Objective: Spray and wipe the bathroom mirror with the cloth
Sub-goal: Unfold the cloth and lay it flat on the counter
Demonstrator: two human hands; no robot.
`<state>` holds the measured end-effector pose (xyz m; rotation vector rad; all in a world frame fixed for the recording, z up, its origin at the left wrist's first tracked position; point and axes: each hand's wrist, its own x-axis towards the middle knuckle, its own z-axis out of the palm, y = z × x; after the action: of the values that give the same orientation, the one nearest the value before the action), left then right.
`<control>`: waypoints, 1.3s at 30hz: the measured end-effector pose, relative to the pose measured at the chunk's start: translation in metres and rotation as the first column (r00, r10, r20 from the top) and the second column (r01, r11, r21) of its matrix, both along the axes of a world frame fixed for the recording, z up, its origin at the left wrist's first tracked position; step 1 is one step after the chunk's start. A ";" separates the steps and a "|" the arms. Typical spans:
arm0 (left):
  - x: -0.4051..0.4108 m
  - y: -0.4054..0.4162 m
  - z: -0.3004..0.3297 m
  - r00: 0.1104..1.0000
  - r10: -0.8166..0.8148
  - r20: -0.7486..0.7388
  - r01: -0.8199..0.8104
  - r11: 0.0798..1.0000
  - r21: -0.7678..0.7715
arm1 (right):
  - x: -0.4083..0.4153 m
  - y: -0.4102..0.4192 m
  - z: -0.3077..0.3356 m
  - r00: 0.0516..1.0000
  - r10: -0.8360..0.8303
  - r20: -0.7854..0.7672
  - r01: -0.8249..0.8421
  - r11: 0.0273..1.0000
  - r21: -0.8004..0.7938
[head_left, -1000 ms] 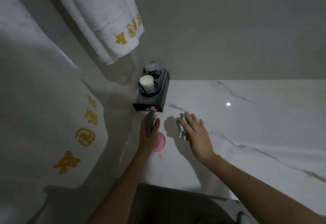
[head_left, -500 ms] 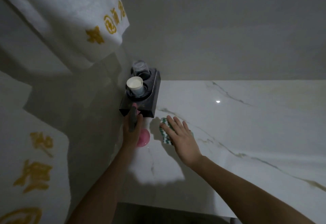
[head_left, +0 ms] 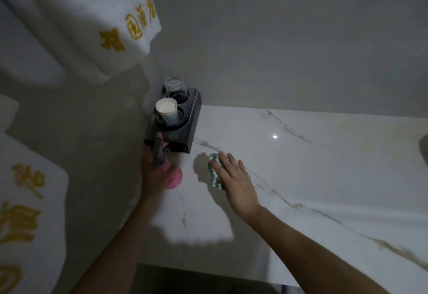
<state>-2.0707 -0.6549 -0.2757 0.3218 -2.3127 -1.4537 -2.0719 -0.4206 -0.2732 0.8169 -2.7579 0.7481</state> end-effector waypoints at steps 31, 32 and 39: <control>0.097 0.413 0.003 0.952 -0.192 0.237 0.182 0.981 0.062 | 0.052 0.377 -0.006 0.947 -0.212 0.242 0.174 0.970 0.166; 0.096 0.422 0.002 0.948 -0.202 0.247 0.194 0.979 0.054 | 0.053 0.382 -0.009 0.949 -0.197 0.244 0.150 0.968 0.200; 0.093 0.458 -0.015 0.891 -0.254 0.376 0.276 0.961 -0.006 | 0.055 0.374 -0.040 0.939 -0.164 0.302 0.086 0.963 0.255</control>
<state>-1.9778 -0.1969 -0.2906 0.2938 -2.7926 -1.5560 -2.0167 -0.0462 -0.3137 0.5907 -3.2052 0.5754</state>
